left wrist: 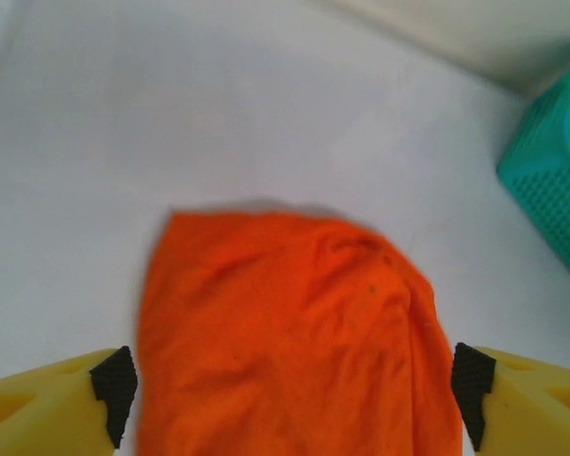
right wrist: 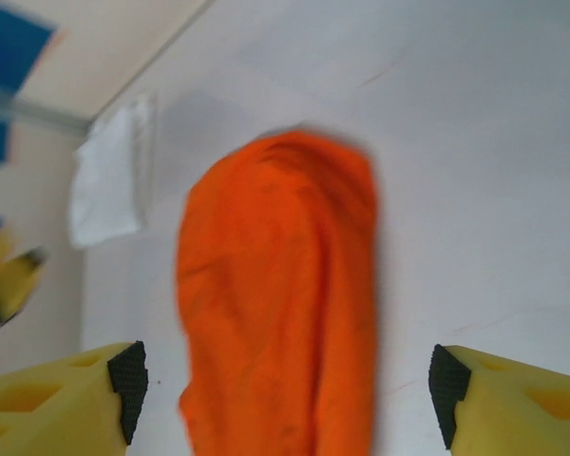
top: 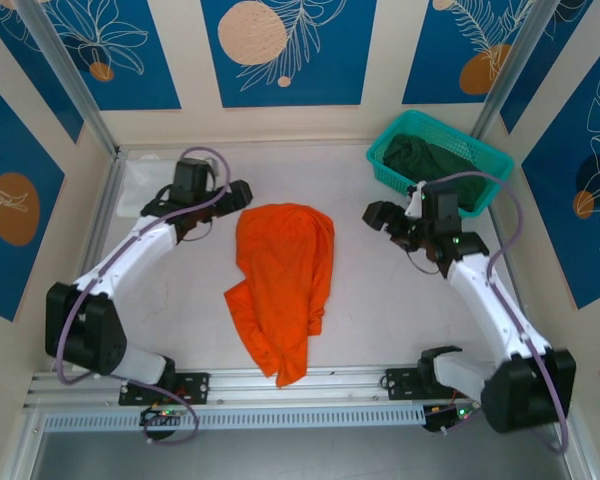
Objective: Fold and stack the t-shirts
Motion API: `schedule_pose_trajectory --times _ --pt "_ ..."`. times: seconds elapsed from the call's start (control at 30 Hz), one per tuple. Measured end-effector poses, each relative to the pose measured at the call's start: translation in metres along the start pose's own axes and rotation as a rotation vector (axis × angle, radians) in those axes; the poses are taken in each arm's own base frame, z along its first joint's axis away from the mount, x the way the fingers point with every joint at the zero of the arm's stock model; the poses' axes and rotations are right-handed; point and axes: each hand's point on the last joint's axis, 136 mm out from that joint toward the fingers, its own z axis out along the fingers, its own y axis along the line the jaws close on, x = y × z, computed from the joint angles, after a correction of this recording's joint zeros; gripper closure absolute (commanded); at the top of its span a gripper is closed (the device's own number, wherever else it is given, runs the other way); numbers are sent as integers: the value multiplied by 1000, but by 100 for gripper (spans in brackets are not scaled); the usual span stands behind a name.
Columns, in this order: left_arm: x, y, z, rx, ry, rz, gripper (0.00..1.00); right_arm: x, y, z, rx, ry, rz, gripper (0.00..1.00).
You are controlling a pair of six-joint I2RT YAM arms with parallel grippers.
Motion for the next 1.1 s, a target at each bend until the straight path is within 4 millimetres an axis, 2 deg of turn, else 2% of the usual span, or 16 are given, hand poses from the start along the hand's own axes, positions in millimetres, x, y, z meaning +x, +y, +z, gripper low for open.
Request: schedule_pose_trajectory --times 0.07,0.1,0.2,0.27,0.33,0.47,0.57,0.63,0.7,0.77,0.87,0.93,1.0,1.03,1.07,1.1 --pt "30 -3 12 -28 84 4 22 45 11 11 -71 123 -44 23" --pt "43 -3 15 -40 115 1 23 66 10 18 -80 189 -52 23" --pt "83 7 19 -79 184 -33 26 146 -2 33 -72 418 -84 23" --pt "114 29 15 -121 220 -77 27 191 -7 30 -67 544 -125 23" --pt "142 52 9 -162 251 -117 33 217 -4 26 -71 615 -174 24" --pt "176 73 10 -191 317 -145 34 241 4 33 -91 686 -216 31" --pt "181 74 20 -178 335 -151 39 262 -3 45 -53 759 -226 38" --pt "182 70 27 -150 346 -151 40 276 -5 52 -27 810 -243 44" --pt "184 68 34 -131 356 -151 40 288 -3 60 -11 853 -265 58" --pt "184 66 41 -124 370 -145 50 294 2 69 -7 875 -277 73" --pt "180 59 54 -107 384 -134 76 294 5 77 -9 873 -278 84" --pt "177 55 60 -97 390 -120 87 292 6 77 -12 869 -281 91" --pt "174 53 63 -90 389 -100 87 288 7 75 -12 857 -291 97" --pt "171 51 63 -87 385 -90 85 284 9 72 -15 848 -293 97" --pt "169 49 62 -85 383 -81 80 280 12 69 -24 837 -296 97" --pt "166 48 61 -83 379 -73 68 275 16 66 -36 823 -300 96"
